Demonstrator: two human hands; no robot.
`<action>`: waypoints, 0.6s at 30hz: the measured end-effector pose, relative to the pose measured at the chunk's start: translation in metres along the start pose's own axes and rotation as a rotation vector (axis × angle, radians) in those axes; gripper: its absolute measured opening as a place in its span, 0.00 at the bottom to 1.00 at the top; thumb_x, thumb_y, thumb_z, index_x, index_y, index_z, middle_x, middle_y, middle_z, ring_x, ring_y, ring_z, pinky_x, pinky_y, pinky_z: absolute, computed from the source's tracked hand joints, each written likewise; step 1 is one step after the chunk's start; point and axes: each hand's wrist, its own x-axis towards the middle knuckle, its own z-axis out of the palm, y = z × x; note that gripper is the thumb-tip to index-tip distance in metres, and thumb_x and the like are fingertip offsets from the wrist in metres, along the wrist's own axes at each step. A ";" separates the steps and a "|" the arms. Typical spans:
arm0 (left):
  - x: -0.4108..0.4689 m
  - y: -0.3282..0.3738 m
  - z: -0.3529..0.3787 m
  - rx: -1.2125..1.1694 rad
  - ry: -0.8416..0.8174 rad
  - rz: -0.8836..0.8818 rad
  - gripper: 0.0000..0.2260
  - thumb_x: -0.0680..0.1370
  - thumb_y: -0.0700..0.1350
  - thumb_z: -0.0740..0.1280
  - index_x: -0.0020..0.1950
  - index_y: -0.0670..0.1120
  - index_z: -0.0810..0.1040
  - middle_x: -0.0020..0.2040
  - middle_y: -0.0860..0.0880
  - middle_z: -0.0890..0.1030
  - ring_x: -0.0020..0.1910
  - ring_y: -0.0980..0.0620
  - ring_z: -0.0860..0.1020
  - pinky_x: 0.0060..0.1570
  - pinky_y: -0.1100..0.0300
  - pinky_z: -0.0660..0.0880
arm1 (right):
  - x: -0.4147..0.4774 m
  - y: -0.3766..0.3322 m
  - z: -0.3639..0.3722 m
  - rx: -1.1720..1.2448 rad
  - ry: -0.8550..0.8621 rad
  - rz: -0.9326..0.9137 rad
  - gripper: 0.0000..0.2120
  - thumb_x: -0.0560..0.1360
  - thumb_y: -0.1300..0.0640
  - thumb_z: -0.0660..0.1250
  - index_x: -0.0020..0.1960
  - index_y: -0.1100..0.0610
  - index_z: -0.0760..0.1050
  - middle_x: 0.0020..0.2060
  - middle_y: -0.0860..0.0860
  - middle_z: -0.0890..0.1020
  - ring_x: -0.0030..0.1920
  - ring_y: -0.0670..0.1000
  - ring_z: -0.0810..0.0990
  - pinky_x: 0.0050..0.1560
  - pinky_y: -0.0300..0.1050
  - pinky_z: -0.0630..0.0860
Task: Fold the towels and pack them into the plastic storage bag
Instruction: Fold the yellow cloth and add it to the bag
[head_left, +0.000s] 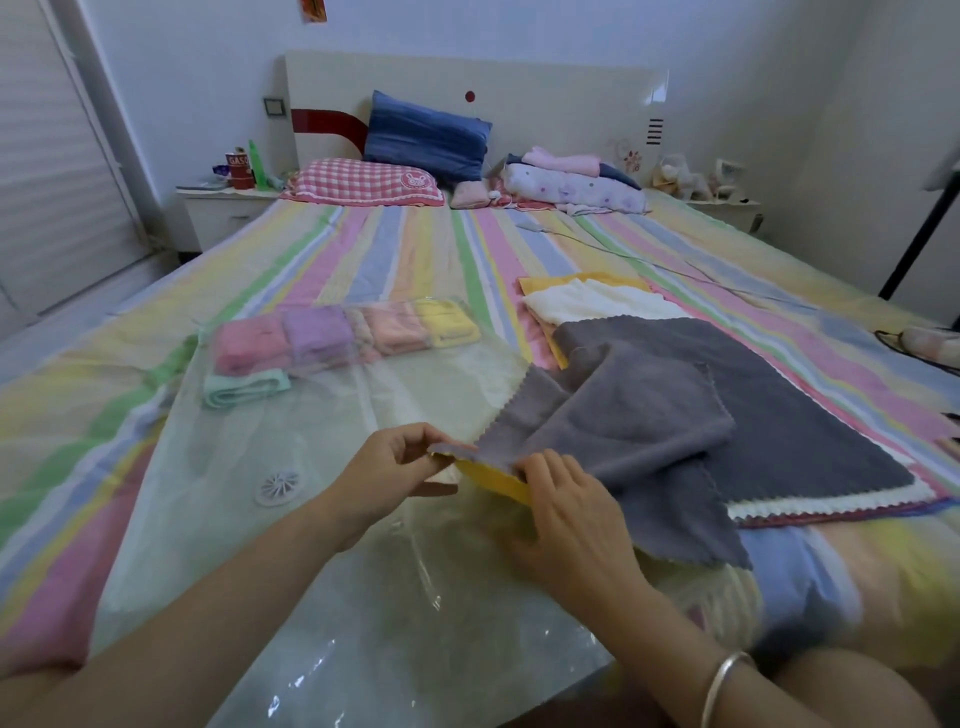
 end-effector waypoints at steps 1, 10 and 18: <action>0.003 0.001 0.001 -0.092 0.038 -0.009 0.06 0.80 0.36 0.62 0.51 0.35 0.79 0.53 0.41 0.84 0.55 0.44 0.81 0.52 0.50 0.81 | -0.004 0.008 0.004 -0.057 0.045 0.006 0.12 0.67 0.52 0.69 0.48 0.52 0.71 0.41 0.48 0.75 0.39 0.51 0.75 0.34 0.43 0.74; 0.036 0.049 -0.060 -0.610 0.407 0.119 0.11 0.80 0.34 0.57 0.45 0.43 0.77 0.41 0.46 0.83 0.45 0.50 0.80 0.45 0.59 0.80 | 0.022 0.039 -0.017 -0.079 0.259 0.181 0.03 0.69 0.58 0.68 0.42 0.55 0.79 0.35 0.50 0.80 0.38 0.56 0.77 0.34 0.45 0.70; -0.035 0.077 -0.121 -0.049 0.642 0.300 0.11 0.81 0.39 0.61 0.47 0.53 0.79 0.38 0.59 0.84 0.41 0.62 0.80 0.45 0.67 0.78 | 0.064 -0.007 -0.069 0.979 0.015 0.324 0.05 0.76 0.60 0.67 0.44 0.54 0.80 0.35 0.54 0.80 0.34 0.43 0.75 0.34 0.34 0.72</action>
